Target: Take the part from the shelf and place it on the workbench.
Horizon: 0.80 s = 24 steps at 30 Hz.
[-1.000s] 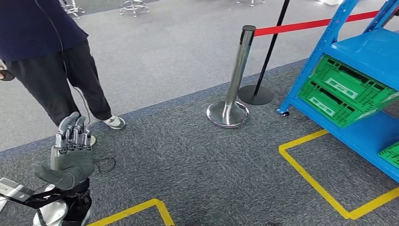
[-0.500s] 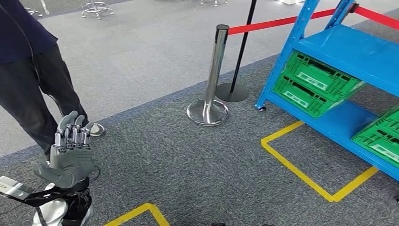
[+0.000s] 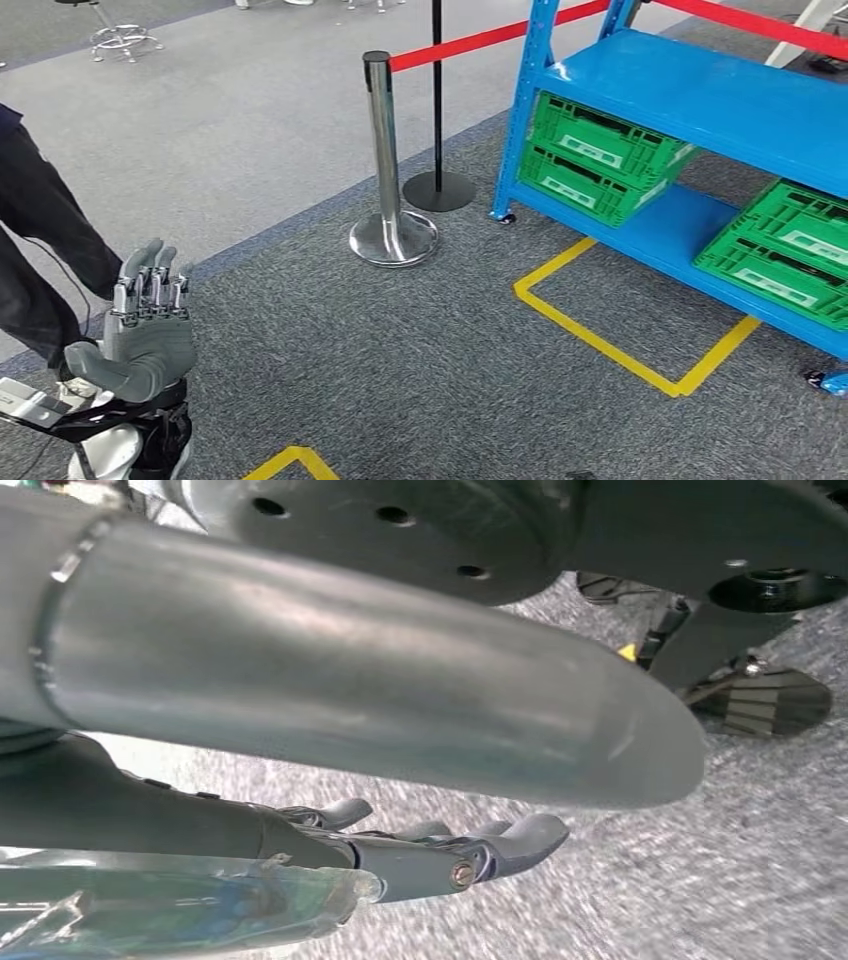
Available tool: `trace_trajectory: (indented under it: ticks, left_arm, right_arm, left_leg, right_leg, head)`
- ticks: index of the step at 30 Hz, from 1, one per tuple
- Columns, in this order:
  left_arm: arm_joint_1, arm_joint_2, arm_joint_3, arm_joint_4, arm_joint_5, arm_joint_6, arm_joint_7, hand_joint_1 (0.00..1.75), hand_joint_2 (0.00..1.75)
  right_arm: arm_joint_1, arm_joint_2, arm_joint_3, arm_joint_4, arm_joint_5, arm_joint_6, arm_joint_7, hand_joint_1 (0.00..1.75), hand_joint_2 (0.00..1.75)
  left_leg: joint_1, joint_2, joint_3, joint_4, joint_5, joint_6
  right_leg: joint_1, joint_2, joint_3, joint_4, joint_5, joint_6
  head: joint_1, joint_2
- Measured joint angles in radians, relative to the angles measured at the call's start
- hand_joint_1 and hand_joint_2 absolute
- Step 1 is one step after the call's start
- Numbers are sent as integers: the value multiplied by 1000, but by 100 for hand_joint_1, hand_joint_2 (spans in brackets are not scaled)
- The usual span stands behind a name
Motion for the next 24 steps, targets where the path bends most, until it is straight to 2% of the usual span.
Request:
trace_trajectory:
  ticks: [1, 2, 3, 4, 6, 8, 9, 10, 12, 13, 14, 15, 16, 17, 18, 19, 20, 21, 23, 24]
  left_arm:
    - [0, 0, 0, 0, 0, 0, 0, 0, 0]
    - [0, 0, 0, 0, 0, 1, 0, 0, 0]
    - [-1, 0, 0, 0, 0, 2, 0, 0, 0]
    - [-1, 0, 0, 0, 0, 3, 0, 0, 0]
    - [-1, 0, 0, 0, 1, 3, 0, 0, 0]
    - [-2, 0, 0, 0, 1, 3, 0, 0, 0]
    - [-3, -1, 0, 0, 1, 4, 0, 0, 0]
    - [-4, -2, 0, 0, 2, 4, 0, 0, 0]
    - [-3, -2, 0, 0, 2, 4, 0, 0, 0]
    - [-2, -2, 0, 0, 2, 4, 0, 0, 0]
    - [-1, -1, 0, 1, 2, 4, 0, 0, 0]
    - [-1, -1, 0, 1, 2, 4, 0, 0, 0]
    - [-1, -1, 0, 1, 2, 4, 0, 0, 0]
    - [-1, -2, 0, 2, 2, 4, 0, 0, 0]
    - [-1, -2, 0, 2, 2, 4, 0, 0, 0]
    - [-2, -1, 1, 2, 3, 4, 0, 0, 0]
    - [-2, -1, 1, 2, 3, 4, 0, 0, 0]
    - [-2, -1, 1, 2, 4, 4, 0, 0, 0]
    - [-2, -1, 1, 2, 4, 4, 0, 0, 0]
    - [-3, -1, 1, 2, 4, 4, 0, 0, 0]
  right_arm:
    - [1, 0, 0, 0, 0, 0, 0, 0, 0]
    - [1, 0, 0, 0, 1, 0, 1, 0, 0]
    - [1, 0, 0, 0, 1, 0, 1, 0, 0]
    - [1, 0, 0, 0, 1, 0, 1, 0, 0]
    - [1, 0, 0, 0, 1, 0, 1, 0, 0]
    - [6, 0, 0, 0, 1, 0, 2, 0, 0]
    - [8, 0, 0, 0, 1, 0, 2, 0, 0]
    - [8, 0, 0, 0, 1, 0, 3, 0, 0]
    - [5, 0, 0, 0, 2, 0, 3, 0, 0]
    - [4, 0, 0, 0, 2, 0, 3, 0, 0]
    - [3, 0, 0, 0, 2, 0, 3, 0, 0]
    - [4, 0, 0, 0, 2, 0, 3, 0, 0]
    - [6, 0, 0, 0, 3, 0, 3, 0, 0]
    - [6, 0, 0, 0, 3, 0, 3, 0, 0]
    - [6, 0, 0, 0, 3, 0, 4, 0, 0]
    - [5, 0, 0, 0, 4, 0, 4, 0, 0]
    - [3, 0, 0, 0, 4, 0, 4, 0, 0]
    - [2, 0, 0, 0, 4, 0, 4, 0, 0]
    - [2, 0, 0, 0, 4, 0, 4, 0, 0]
    - [3, 0, 0, 0, 4, 0, 4, 0, 0]
  left_leg:
    - [0, -3, 11, -30, 29, 2]
    - [2, -11, 38, -90, 68, 3]
    - [3, -28, 70, -160, 102, 3]
    - [5, -44, 98, -219, 122, 4]
    - [6, -63, 122, -273, 130, 9]
    - [5, -50, 124, -279, 131, 21]
    - [6, -42, 125, -281, 133, 28]
    - [7, -33, 127, -282, 134, 35]
    - [5, -13, 128, -283, 132, 44]
    - [2, -2, 128, -283, 131, 47]
    - [1, 8, 129, -283, 130, 48]
    - [-1, 17, 131, -283, 128, 48]
    - [-1, 25, 133, -283, 126, 48]
    - [0, 33, 137, -283, 124, 46]
    - [-1, 41, 142, -283, 120, 42]
    - [-4, 47, 146, -281, 116, 37]
    - [-6, 53, 148, -281, 114, 32]
    - [-9, 58, 150, -281, 113, 27]
    - [-8, 69, 151, -283, 112, 16]
    - [-6, 66, 151, -280, 107, 11]
  right_leg:
    - [-1, 11, 1, 0, 0, 1]
    - [-2, 23, 1, 1, 1, 3]
    - [-2, 34, 1, 2, 1, 7]
    - [-2, 45, -1, 3, 1, 11]
    - [-2, 61, -7, 2, 4, 23]
    - [-5, 71, -14, -3, 6, 36]
    - [-4, 61, -19, 4, 0, 41]
    - [-3, 41, -32, 28, -16, 45]
    - [-1, -9, -84, 143, -80, 49]
    - [-1, -24, -118, 214, -113, 51]
    - [-2, -30, -143, 268, -131, 52]
    - [-3, -33, -151, 288, -131, 53]
    - [-3, -35, -138, 265, -112, 53]
    - [-3, -42, -105, 205, -79, 53]
    - [-2, -59, -65, 130, -50, 52]
    - [-1, -74, -29, 66, -26, 49]
    - [1, -84, -6, 25, -14, 45]
    - [3, -89, 2, 9, -12, 40]
    - [5, -71, 0, 9, -8, 28]
    - [4, -62, 1, 6, -7, 22]
  head:
    - [0, 0]
    - [0, 0]
    - [0, 0]
    - [0, 0]
    - [0, 0]
    - [0, 0]
    - [1, 0]
    - [3, 0]
    - [8, 0]
    - [8, 0]
    - [8, 0]
    - [8, 0]
    - [8, 0]
    - [8, 0]
    - [8, 0]
    - [8, 0]
    - [7, 0]
    - [6, 0]
    - [6, 0]
    - [5, 0]
